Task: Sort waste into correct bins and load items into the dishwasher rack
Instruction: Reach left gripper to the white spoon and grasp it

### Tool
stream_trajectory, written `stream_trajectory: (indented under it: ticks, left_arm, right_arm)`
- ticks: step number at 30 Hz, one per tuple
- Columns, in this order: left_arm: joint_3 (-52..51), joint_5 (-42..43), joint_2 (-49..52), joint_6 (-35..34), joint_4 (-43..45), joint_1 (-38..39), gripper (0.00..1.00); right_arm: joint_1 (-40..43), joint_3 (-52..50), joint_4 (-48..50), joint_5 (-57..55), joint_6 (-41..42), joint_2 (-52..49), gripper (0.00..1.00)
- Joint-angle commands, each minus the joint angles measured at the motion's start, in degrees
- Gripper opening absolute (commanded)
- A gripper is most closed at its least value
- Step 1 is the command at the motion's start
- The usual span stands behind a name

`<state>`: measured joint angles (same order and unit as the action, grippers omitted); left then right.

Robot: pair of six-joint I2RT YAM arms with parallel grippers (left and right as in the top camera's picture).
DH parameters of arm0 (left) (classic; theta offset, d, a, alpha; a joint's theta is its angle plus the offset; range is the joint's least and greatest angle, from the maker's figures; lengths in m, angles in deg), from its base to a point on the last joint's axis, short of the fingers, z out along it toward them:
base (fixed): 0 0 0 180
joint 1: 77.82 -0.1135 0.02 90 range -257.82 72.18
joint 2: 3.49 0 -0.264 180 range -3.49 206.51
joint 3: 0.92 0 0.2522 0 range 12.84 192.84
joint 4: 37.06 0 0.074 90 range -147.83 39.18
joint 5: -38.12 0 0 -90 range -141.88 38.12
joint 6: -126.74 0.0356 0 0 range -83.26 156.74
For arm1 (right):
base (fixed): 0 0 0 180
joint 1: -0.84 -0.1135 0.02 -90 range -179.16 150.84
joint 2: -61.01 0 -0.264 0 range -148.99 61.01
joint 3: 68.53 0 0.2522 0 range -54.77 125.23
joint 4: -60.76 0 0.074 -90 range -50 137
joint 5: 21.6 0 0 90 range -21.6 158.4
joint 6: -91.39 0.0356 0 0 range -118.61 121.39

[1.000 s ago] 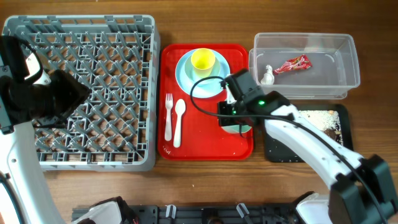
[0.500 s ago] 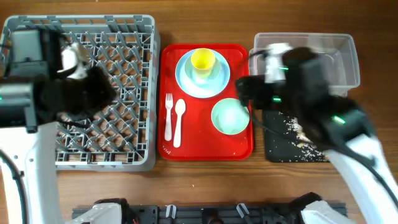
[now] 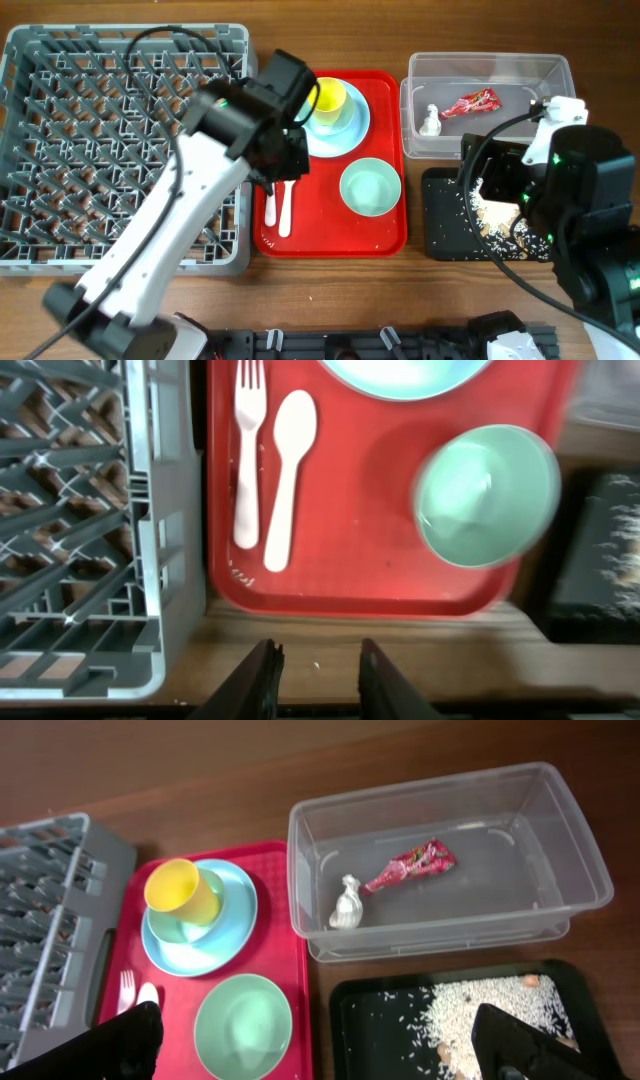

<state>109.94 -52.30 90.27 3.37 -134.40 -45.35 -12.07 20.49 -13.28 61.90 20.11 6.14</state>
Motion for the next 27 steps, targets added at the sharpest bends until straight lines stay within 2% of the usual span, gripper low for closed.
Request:
stream_trajectory:
  ticks: [1,4,11,16,22,27]
  left_arm:
    - [-3.2,-2.2,5.9,-0.5,3.1,0.3,0.24]
    - [-4.9,-2.3,9.3,-0.5,5.2,0.3,0.21]
    - [-15.3,-4.3,11.0,-0.1,15.6,0.3,0.30]
    - [-19.3,-4.4,11.0,-0.1,19.1,0.2,0.30]
    - [-21.4,-4.6,11.1,-0.2,21.8,0.6,0.32]
    - [-27.7,-4.6,11.1,-0.2,29.5,0.2,0.32]
  right_arm:
    - [0.2,0.1,0.0,-1.2,-0.7,-2.9,1.00]
    - [0.2,0.1,0.0,-1.2,-0.7,-6.3,1.00]
    - [0.2,0.1,0.0,-1.2,-0.7,-18.8,1.00]
    - [0.2,0.1,0.9,-1.2,-0.7,-29.6,1.00]
    - [0.2,0.1,10.4,-1.2,-0.7,-39.6,1.00]
    - [0.2,0.1,19.4,-1.2,-0.7,-44.9,1.00]
